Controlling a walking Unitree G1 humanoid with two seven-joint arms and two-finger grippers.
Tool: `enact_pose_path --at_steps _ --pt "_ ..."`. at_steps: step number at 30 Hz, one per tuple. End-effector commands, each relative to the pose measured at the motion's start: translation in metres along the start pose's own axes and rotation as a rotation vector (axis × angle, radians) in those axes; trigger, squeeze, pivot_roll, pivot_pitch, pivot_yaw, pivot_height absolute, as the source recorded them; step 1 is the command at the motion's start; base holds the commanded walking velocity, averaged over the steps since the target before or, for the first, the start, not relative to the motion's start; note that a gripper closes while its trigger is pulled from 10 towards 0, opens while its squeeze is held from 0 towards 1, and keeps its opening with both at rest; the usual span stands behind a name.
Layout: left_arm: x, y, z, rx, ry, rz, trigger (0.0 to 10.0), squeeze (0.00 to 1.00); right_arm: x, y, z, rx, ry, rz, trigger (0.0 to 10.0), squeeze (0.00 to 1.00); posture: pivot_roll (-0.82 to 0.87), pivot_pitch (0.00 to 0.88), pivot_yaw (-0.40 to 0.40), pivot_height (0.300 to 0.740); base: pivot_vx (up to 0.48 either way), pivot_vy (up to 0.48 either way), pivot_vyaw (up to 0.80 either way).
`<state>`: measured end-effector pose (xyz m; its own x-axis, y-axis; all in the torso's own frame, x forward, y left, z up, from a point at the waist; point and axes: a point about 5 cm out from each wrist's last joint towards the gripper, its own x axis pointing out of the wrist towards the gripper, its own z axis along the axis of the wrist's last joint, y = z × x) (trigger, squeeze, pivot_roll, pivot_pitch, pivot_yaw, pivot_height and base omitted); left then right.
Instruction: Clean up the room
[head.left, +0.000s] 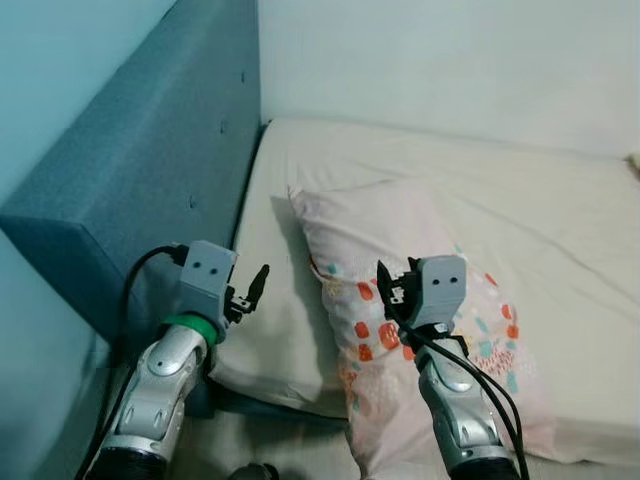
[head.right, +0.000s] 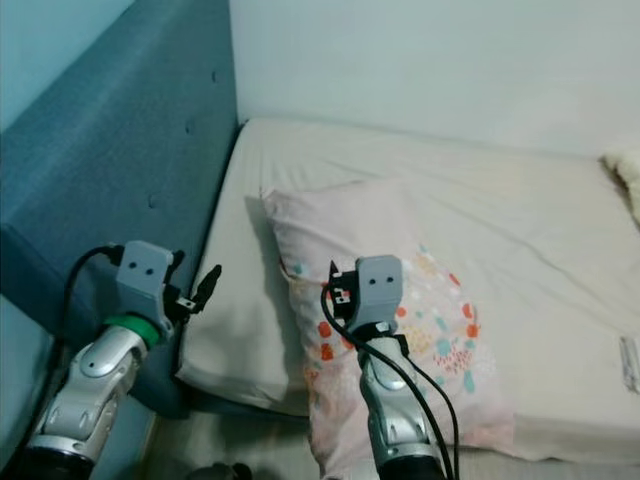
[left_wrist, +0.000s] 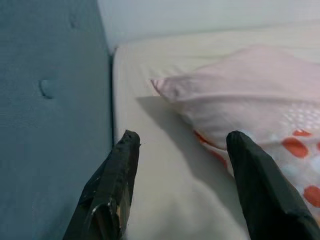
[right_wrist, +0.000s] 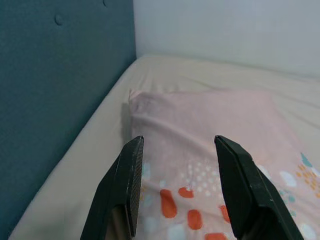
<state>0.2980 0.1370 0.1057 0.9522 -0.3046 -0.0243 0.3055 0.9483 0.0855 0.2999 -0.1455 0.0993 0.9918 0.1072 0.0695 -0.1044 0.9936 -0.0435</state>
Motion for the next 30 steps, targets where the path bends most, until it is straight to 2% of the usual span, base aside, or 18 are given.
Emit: enact_pose_path --at_steps 1,18,30 --pt "-0.0003 -0.0045 -0.0027 0.003 0.01 -0.019 10.0 0.0 -0.0036 -0.0029 -0.0059 -0.002 0.023 -0.011 10.0 0.0 0.01 0.047 0.045 0.74 0.0 0.0 0.0" --pt "-0.0013 -0.0005 -0.0089 0.052 0.024 -0.005 10.0 0.0 -0.0017 -0.004 -0.0018 -0.041 0.001 -0.023 10.0 0.0 0.01 0.04 0.048 0.74 0.0 0.0 0.0" --pt "-0.001 -0.0004 -0.0095 0.044 0.025 0.002 10.0 0.0 -0.0032 -0.0066 -0.0012 -0.049 -0.007 -0.054 10.0 0.0 0.01 0.043 0.048 0.701 0.0 0.0 0.03"
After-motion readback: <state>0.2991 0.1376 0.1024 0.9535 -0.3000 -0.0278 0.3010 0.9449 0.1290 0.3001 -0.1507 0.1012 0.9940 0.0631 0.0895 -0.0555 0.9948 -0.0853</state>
